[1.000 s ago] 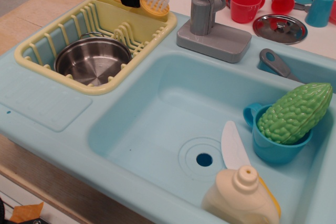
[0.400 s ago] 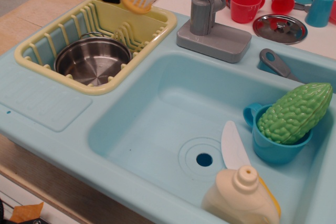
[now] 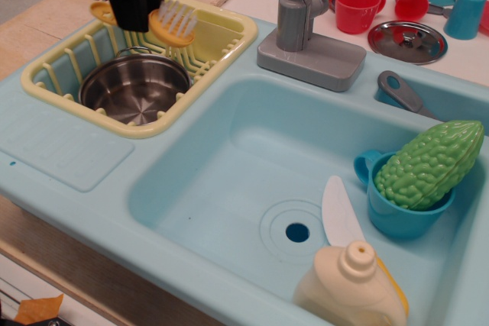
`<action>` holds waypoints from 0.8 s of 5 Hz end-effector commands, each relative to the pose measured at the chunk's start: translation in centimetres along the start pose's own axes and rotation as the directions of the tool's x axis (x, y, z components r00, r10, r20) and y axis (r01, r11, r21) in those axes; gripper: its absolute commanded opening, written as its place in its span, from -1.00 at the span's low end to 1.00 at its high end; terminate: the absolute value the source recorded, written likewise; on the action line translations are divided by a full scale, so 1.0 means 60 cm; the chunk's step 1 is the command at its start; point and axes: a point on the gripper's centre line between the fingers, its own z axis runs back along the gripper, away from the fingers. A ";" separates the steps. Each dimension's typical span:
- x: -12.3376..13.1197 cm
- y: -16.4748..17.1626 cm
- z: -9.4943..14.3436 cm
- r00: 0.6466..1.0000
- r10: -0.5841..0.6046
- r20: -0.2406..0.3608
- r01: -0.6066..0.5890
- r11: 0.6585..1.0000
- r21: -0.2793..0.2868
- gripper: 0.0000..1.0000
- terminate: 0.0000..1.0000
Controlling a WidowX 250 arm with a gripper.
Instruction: Put brush into pot or pan
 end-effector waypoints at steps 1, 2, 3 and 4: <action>-0.007 -0.019 0.019 1.000 0.009 0.019 -0.010 0.999 0.030 1.00 -1.00; -0.006 -0.020 0.019 0.998 -0.030 0.051 0.027 0.999 0.042 1.00 -1.00; -0.006 -0.020 0.019 0.998 -0.030 0.051 0.027 0.999 0.042 1.00 -1.00; -0.006 -0.020 0.019 0.998 -0.030 0.051 0.027 0.999 0.042 1.00 1.00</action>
